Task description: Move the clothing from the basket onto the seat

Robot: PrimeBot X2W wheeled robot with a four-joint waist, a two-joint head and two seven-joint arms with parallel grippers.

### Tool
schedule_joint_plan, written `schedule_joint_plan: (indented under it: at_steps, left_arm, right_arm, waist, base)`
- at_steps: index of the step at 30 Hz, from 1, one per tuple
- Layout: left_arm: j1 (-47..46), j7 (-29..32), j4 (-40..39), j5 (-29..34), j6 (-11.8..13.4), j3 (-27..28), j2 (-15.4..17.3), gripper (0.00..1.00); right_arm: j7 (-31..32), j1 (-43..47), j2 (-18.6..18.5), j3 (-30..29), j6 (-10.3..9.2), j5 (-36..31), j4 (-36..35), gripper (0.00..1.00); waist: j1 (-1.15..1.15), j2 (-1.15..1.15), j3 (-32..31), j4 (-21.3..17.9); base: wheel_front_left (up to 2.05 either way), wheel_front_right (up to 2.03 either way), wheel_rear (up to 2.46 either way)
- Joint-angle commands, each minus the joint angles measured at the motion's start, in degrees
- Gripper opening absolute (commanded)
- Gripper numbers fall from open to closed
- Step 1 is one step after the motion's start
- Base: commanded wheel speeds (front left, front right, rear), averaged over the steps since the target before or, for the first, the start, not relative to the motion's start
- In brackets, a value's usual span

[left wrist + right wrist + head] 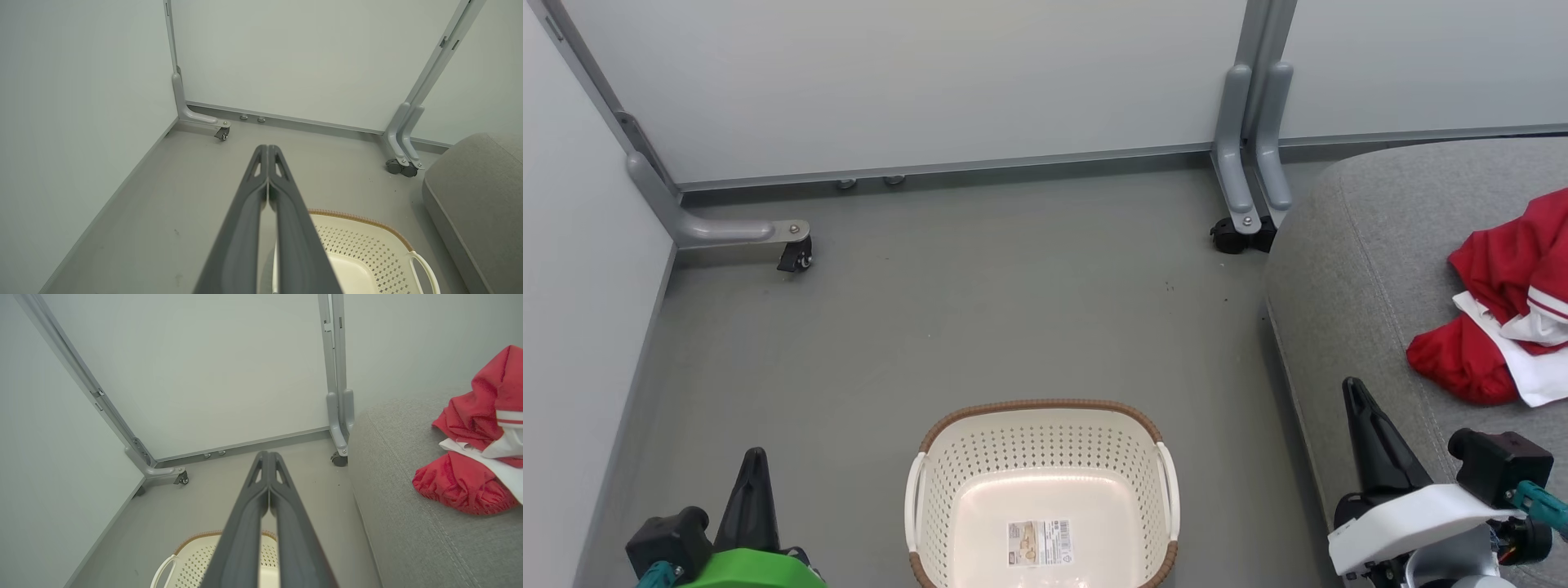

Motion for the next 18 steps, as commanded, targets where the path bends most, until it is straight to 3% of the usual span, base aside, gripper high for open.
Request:
schedule_joint_plan:
  at_steps: [1,18]
  left_arm:
    - [-1.5,0.5,-1.1,-2.7,-0.4,0.5,0.2,0.00]
    - [-2.8,4.3,-1.8,-19.2,-1.4,1.4,-0.3,0.00]
  right_arm:
    - [0.2,-1.7,-0.5,0.0,-0.01,2.9,-0.2,0.00]
    - [1.0,-4.3,-1.4,-0.2,-0.02,20.4,3.9,0.00]
  waist:
    - [0.00,0.00,0.0,0.0]
    - [0.00,0.00,0.1,0.0]
  base:
    - [0.00,0.00,0.00]
    - [0.00,0.00,0.00]
